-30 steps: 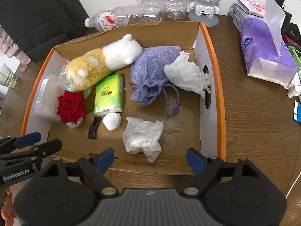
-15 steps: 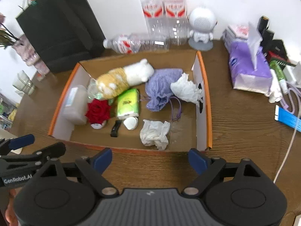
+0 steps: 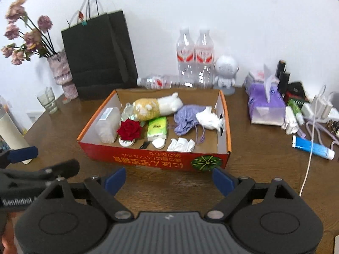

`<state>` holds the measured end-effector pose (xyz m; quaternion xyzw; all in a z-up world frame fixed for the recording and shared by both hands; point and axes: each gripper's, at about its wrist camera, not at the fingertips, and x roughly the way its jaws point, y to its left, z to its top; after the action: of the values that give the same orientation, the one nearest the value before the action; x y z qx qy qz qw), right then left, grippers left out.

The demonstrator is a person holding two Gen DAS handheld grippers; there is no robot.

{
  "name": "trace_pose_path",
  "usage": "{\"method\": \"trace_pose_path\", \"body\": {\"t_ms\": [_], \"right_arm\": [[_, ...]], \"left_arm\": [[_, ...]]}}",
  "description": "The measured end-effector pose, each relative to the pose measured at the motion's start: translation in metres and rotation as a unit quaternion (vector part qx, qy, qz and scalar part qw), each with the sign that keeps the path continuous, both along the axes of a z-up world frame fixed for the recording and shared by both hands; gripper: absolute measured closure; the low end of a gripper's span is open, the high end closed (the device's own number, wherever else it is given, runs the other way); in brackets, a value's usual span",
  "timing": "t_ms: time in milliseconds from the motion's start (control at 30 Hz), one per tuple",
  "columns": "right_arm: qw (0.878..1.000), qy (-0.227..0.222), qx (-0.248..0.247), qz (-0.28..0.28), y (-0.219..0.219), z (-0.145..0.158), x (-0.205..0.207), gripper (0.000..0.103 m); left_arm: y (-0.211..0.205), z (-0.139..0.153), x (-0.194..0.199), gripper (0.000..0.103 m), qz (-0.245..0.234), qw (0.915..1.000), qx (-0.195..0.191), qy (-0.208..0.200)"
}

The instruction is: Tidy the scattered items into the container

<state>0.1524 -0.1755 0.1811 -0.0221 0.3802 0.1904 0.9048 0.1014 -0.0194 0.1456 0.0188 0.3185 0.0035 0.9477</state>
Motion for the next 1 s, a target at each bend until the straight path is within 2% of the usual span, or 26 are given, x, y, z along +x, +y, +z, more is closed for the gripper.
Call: {"method": "trace_pose_path", "body": {"t_ms": [100,233,367,533,633,733,833,1000], "right_arm": [[1.0,-0.027,0.013,-0.003,-0.003,-0.01,-0.021,0.014],[0.997,-0.063,0.042,0.003,-0.011,-0.023,-0.045,0.014],[0.995,-0.081,0.057,-0.013,-0.022,-0.041,-0.064,0.013],[0.992,-0.107,0.058,-0.019,-0.027,-0.064,-0.088,0.013],[0.989,-0.134,0.062,-0.025,-0.031,-0.074,-0.106,0.013],[0.985,-0.157,0.063,-0.03,-0.035,-0.081,-0.123,0.013],[0.985,-0.159,0.058,-0.026,-0.035,-0.087,-0.137,0.013],[0.983,-0.178,0.052,-0.017,-0.031,-0.097,-0.158,0.011]], "left_arm": [[0.0,-0.009,-0.022,0.0,0.003,0.9993,0.001,-0.038],[0.006,-0.021,-0.045,0.0,0.008,0.998,-0.014,-0.061],[0.01,-0.037,-0.078,0.0,0.006,0.9927,-0.006,-0.12],[0.015,-0.053,-0.105,0.0,0.022,0.9869,-0.035,-0.156],[0.017,-0.061,-0.118,0.0,0.021,0.983,-0.039,-0.178],[0.017,-0.068,-0.129,0.0,0.013,0.9825,-0.036,-0.183],[0.015,-0.079,-0.143,0.0,0.004,0.9833,-0.028,-0.18],[0.015,-0.098,-0.155,0.0,-0.005,0.9882,-0.031,-0.15]]}}
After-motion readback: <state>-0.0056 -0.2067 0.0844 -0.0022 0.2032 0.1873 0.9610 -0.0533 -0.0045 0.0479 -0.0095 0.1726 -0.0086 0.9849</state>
